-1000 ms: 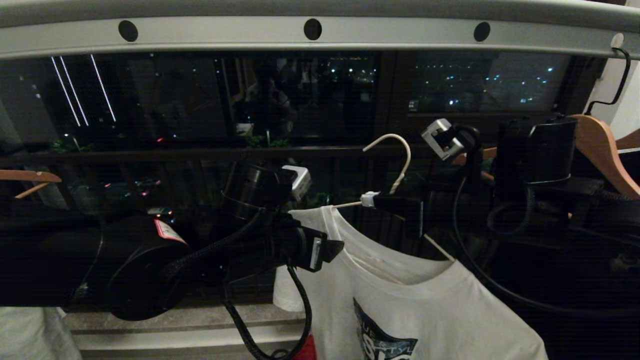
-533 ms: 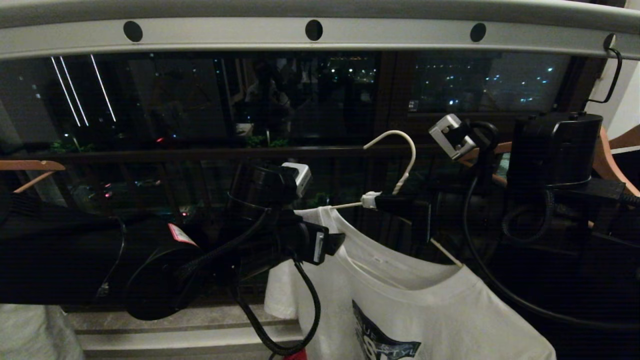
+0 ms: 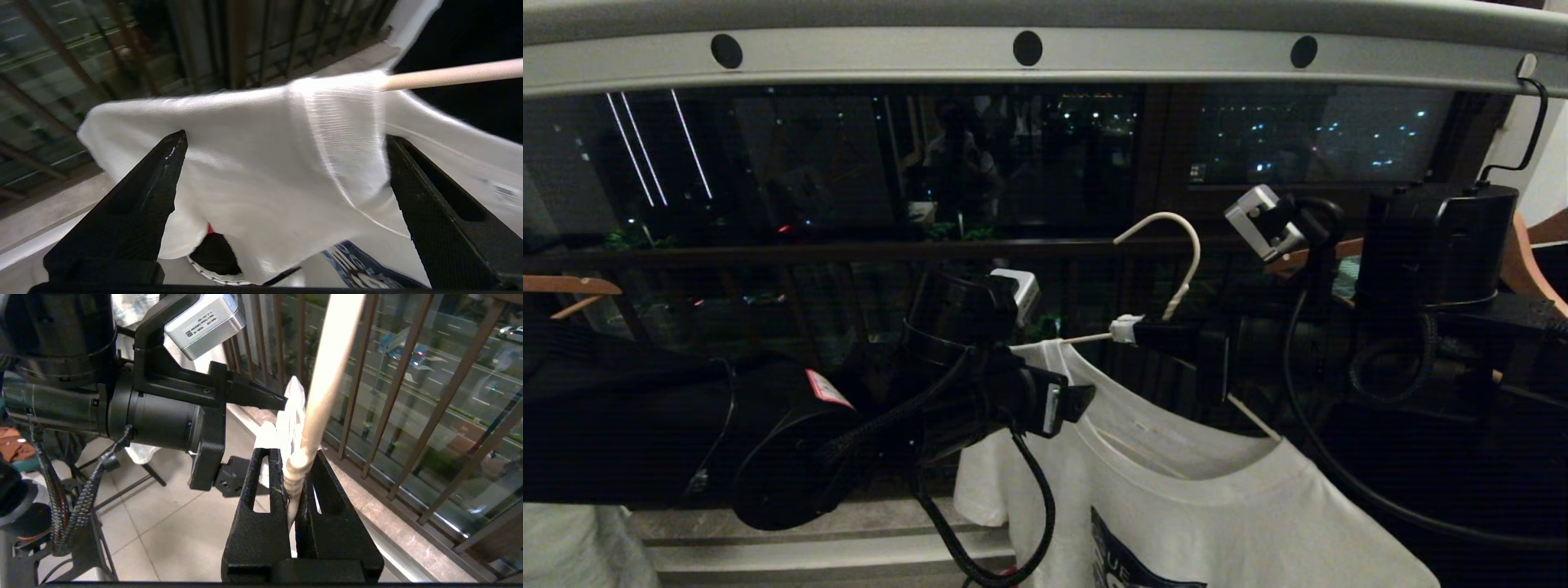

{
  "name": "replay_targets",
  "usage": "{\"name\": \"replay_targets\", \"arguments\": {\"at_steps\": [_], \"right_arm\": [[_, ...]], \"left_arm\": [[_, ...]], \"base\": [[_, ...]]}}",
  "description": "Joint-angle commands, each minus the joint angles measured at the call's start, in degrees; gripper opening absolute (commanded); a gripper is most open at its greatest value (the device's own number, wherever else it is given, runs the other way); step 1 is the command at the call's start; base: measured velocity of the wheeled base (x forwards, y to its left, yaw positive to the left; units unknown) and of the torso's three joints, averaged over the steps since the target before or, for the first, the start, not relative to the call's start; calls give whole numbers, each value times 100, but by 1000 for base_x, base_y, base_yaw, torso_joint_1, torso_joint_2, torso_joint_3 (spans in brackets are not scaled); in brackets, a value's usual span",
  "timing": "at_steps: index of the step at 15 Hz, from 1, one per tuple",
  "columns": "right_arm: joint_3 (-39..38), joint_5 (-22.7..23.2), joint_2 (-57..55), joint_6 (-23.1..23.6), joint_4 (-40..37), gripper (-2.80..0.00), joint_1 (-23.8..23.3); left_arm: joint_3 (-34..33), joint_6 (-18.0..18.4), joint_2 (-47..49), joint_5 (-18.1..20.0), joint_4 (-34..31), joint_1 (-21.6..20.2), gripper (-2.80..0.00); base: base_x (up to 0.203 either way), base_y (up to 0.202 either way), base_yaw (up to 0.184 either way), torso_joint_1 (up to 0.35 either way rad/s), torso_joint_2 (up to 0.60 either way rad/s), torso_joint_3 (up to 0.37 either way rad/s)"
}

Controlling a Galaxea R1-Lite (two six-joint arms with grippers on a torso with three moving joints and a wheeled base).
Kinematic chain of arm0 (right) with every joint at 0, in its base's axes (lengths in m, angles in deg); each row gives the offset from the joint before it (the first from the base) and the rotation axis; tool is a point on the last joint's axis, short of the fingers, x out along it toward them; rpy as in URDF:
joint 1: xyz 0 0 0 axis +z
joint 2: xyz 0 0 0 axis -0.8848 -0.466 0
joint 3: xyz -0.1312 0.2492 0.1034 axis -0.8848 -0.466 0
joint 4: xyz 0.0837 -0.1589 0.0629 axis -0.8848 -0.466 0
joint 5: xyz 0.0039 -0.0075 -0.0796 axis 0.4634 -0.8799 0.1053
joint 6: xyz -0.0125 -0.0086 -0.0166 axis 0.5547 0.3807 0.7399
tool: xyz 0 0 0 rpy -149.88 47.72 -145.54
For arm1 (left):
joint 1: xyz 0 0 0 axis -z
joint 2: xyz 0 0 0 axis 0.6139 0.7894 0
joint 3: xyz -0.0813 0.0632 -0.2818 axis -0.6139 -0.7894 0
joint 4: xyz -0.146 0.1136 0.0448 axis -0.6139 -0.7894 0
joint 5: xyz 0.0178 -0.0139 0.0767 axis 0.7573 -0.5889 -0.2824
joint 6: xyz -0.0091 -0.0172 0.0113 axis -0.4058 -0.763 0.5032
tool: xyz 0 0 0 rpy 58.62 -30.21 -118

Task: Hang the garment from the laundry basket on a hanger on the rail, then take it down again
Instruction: Take the clothes off the clothes rack

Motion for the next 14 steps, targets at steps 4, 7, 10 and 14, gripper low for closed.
{"name": "replay_targets", "arguments": {"at_steps": [4, 7, 10, 14], "right_arm": [[6, 17, 6, -1, 69, -280, -8], [15, 8, -29, -1, 123, -280, -16], [24, -18, -38, -1, 140, -280, -43], [50, -18, -73, -1, 149, -280, -69]], "left_arm": [[100, 160, 19, -418, 3, -223, 0], [91, 239, -7, -506, 3, -253, 0], [73, 300, 1, -580, 3, -253, 0], [70, 300, -37, -603, 3, -241, -280]], "base": [[0, 0, 0, 0, 0, 0], [0, 0, 0, 0, 0, 0], [0, 0, 0, 0, 0, 0], [0, 0, 0, 0, 0, 0]]}}
